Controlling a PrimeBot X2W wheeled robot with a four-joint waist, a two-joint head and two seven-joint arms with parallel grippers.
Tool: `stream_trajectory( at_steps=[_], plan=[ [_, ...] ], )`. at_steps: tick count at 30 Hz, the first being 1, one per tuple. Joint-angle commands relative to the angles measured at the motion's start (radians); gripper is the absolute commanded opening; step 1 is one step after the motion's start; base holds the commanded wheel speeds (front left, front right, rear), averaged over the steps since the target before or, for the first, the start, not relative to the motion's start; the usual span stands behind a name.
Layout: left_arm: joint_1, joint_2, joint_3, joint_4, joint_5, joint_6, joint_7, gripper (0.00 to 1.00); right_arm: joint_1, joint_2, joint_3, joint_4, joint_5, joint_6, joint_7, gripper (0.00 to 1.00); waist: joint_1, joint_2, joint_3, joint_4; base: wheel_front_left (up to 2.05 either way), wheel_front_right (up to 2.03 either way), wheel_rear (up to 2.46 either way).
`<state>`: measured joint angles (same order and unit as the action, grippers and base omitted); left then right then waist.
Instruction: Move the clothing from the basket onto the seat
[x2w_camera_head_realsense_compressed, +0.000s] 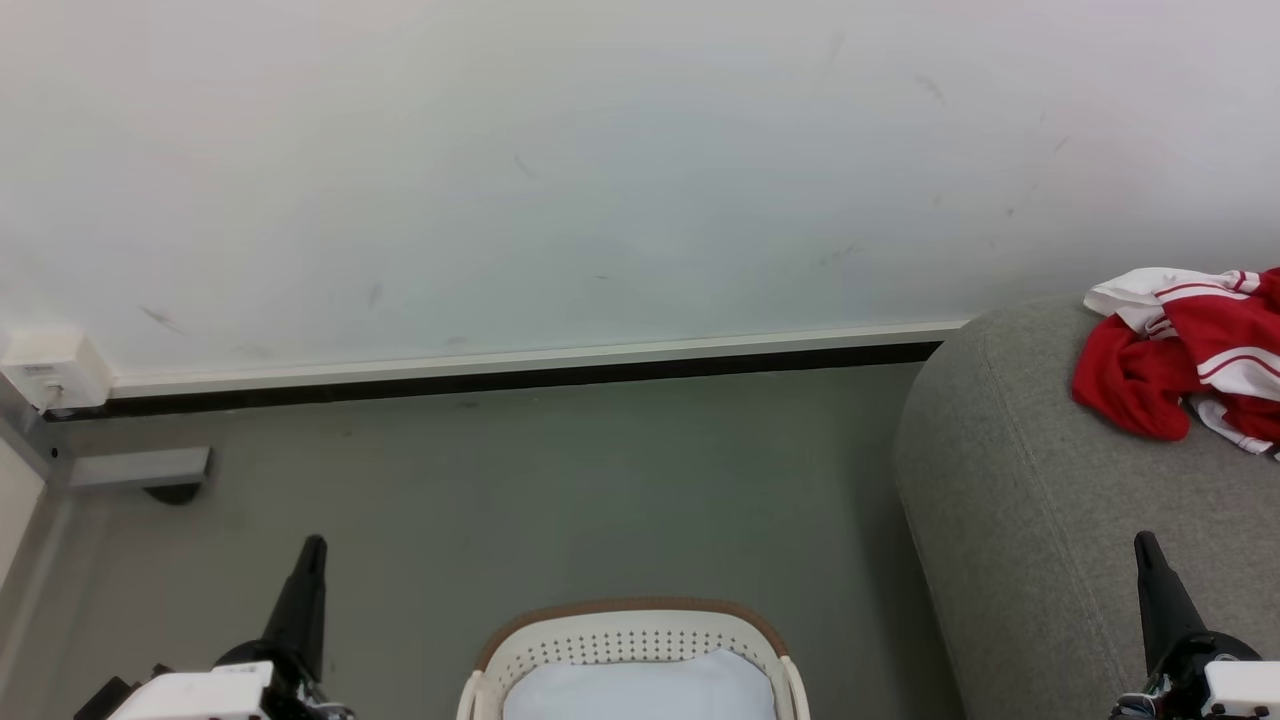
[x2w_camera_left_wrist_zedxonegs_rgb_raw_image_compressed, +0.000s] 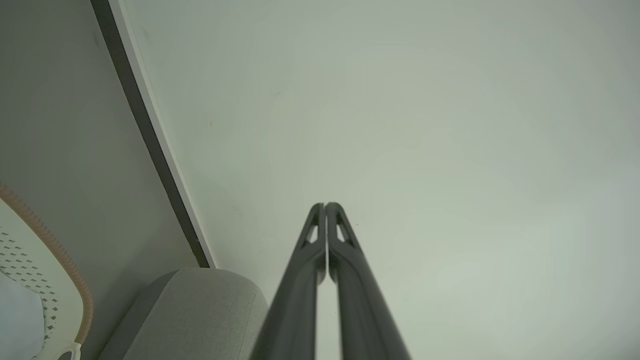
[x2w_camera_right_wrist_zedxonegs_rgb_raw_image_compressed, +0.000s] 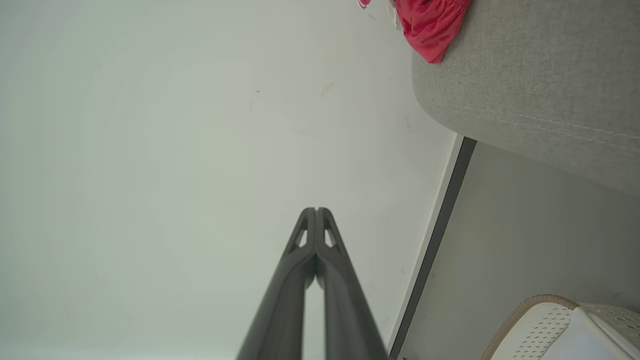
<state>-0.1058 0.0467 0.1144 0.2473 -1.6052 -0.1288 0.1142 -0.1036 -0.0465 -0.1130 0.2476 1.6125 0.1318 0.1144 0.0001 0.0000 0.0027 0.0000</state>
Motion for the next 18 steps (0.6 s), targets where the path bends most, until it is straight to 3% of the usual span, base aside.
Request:
stream_trajectory(
  at_steps=[1, 18],
  plan=[
    [-0.009, 0.007, 0.002, -0.002, -0.014, -0.005, 0.004, 0.0, -0.012, -0.007, -0.004, -0.005, 0.001, -0.002, 0.003, 0.0, -0.0001, 0.0, 0.0, 0.0, 0.0, 0.0, 0.0],
    [-0.009, 0.007, 0.002, -0.002, -0.014, -0.005, 0.003, 0.0, -0.012, -0.007, -0.004, -0.005, 0.001, -0.002, 0.003, 0.0, -0.0001, 0.0, 0.0, 0.0, 0.0, 0.0, 0.0]
  ],
)
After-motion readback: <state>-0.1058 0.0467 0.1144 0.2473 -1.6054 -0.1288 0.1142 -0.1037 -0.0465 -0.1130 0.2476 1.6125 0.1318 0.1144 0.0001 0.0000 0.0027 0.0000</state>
